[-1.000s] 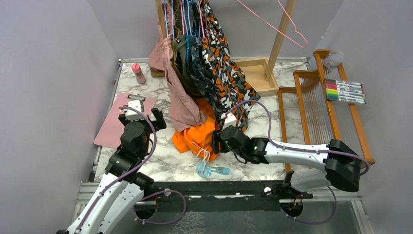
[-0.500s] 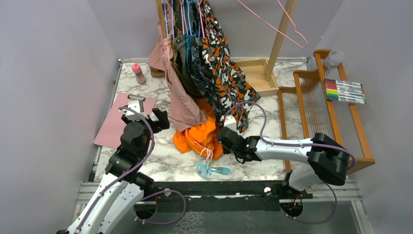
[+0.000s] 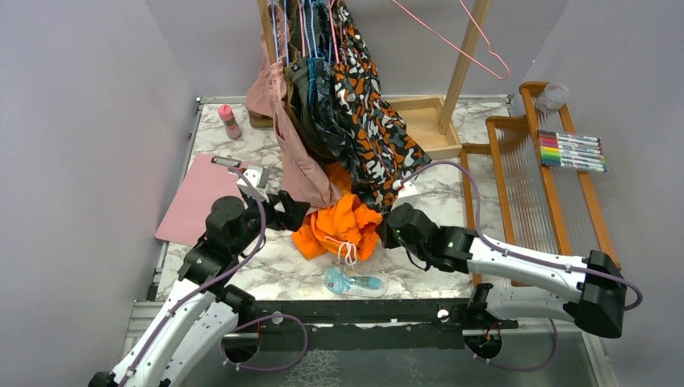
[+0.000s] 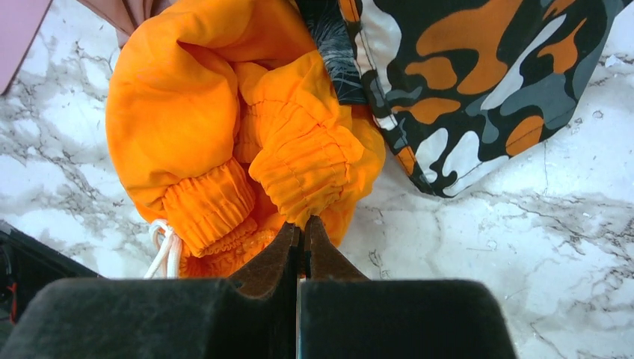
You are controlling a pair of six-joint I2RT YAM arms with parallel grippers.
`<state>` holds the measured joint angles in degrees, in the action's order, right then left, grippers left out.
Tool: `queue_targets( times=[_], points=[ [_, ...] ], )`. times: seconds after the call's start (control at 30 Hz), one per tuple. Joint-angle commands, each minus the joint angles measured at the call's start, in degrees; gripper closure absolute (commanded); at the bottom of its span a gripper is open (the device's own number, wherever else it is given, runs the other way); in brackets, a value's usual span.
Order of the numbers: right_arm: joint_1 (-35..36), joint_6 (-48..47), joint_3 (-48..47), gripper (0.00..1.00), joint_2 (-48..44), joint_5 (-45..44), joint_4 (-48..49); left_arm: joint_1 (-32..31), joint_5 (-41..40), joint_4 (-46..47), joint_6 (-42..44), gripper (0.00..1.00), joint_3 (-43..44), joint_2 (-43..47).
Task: Place the shorts on the hanger
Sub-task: Adjust the shorts at the center of the board.
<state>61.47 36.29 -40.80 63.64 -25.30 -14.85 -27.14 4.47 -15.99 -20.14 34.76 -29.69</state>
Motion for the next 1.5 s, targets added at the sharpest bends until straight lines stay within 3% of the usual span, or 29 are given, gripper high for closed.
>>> queue_targets(
  times=[0.0, 0.13, 0.23, 0.47, 0.6, 0.97, 1.17, 1.23, 1.47],
  points=[
    [-0.04, 1.59, 1.58, 0.99, -2.55, 2.40, -2.34, -0.43, 8.37, -1.55, 1.59, 0.11, 1.88, -1.57],
    [-0.05, 1.08, 2.23, 0.99, -3.40, 4.21, -1.09, -2.19, 10.55, -1.85, 0.89, 0.06, 1.90, -4.57],
    [-0.08, 0.97, 2.44, 0.99, -3.28, 4.53, -0.69, -6.62, 7.63, -1.89, 0.42, 0.05, 1.53, -6.21],
    [-0.04, 0.95, 2.86, 0.99, -1.74, 4.88, 0.13, -28.25, -13.05, -1.61, -1.83, 0.05, 3.91, -16.00],
    [-0.06, 0.74, 3.46, 0.99, -2.00, 5.34, 0.31, -35.84, -21.35, -1.55, -1.75, 0.05, 7.23, -24.36],
    [-0.07, -2.11, 6.08, 0.99, -7.69, 9.83, 1.29, -37.96, -33.67, -1.57, -5.65, 0.07, 11.07, -34.09],
    [-0.06, -3.12, 7.78, 0.99, -10.96, 13.29, 4.70, -37.96, -32.67, -0.91, -6.56, 0.13, 11.44, -37.78],
    [-0.10, -3.60, 7.94, 0.99, -11.77, 14.21, 5.44, -37.99, -31.75, -0.43, -6.83, 0.19, 11.48, -38.76],
    [-0.04, -7.40, 5.65, 0.99, -16.03, 16.71, 6.01, -38.05, -29.65, -0.02, -6.05, 0.79, 12.58, -35.38]
  ],
)
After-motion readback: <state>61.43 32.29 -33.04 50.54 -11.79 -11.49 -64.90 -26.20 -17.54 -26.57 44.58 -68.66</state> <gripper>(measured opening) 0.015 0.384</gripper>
